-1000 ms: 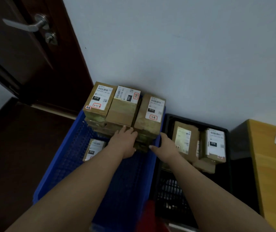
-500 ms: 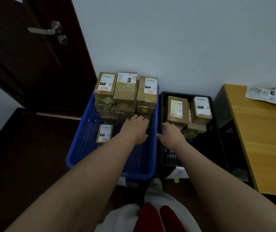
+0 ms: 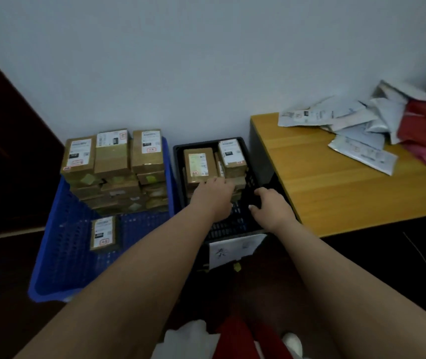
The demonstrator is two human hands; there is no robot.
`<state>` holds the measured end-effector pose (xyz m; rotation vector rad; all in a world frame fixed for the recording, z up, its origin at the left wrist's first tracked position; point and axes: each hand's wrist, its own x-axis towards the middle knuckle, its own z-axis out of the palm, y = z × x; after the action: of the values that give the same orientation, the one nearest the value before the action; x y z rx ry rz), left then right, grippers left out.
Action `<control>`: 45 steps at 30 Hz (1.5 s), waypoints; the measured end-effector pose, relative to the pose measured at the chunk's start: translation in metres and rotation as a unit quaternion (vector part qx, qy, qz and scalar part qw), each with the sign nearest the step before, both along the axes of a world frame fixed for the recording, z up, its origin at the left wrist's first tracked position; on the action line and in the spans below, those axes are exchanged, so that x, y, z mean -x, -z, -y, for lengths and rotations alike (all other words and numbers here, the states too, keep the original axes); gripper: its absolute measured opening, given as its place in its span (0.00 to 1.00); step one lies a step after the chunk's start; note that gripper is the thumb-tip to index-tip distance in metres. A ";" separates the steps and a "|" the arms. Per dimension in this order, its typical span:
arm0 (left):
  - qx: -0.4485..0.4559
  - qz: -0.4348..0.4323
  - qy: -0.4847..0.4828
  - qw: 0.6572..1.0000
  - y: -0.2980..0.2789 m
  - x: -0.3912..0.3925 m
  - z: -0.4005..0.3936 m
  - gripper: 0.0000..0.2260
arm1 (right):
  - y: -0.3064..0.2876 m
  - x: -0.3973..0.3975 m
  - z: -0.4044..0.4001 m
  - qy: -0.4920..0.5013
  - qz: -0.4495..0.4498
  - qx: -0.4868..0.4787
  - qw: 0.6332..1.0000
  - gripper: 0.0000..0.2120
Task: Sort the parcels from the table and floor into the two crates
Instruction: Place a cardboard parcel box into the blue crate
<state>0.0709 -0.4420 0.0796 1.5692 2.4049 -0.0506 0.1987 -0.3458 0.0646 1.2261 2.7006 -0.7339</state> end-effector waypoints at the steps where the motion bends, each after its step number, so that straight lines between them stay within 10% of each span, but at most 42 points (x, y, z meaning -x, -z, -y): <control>1: -0.007 -0.004 0.013 1.000 -0.002 -0.017 -0.020 0.21 | -0.002 -0.021 -0.016 0.008 -0.001 -0.006 1.000 0.22; 20: -0.058 -0.012 0.240 0.969 -0.028 -0.357 -0.346 0.22 | -0.036 -0.383 -0.280 0.246 -0.032 -0.066 0.966 0.23; 45: -0.090 0.013 0.228 0.969 -0.019 -0.358 -0.761 0.23 | -0.032 -0.398 -0.689 0.244 -0.022 -0.059 0.968 0.18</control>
<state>0.4289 0.3187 0.0988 2.1617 2.0257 0.1011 0.5963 0.3431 0.0967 1.9617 2.5220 -0.6511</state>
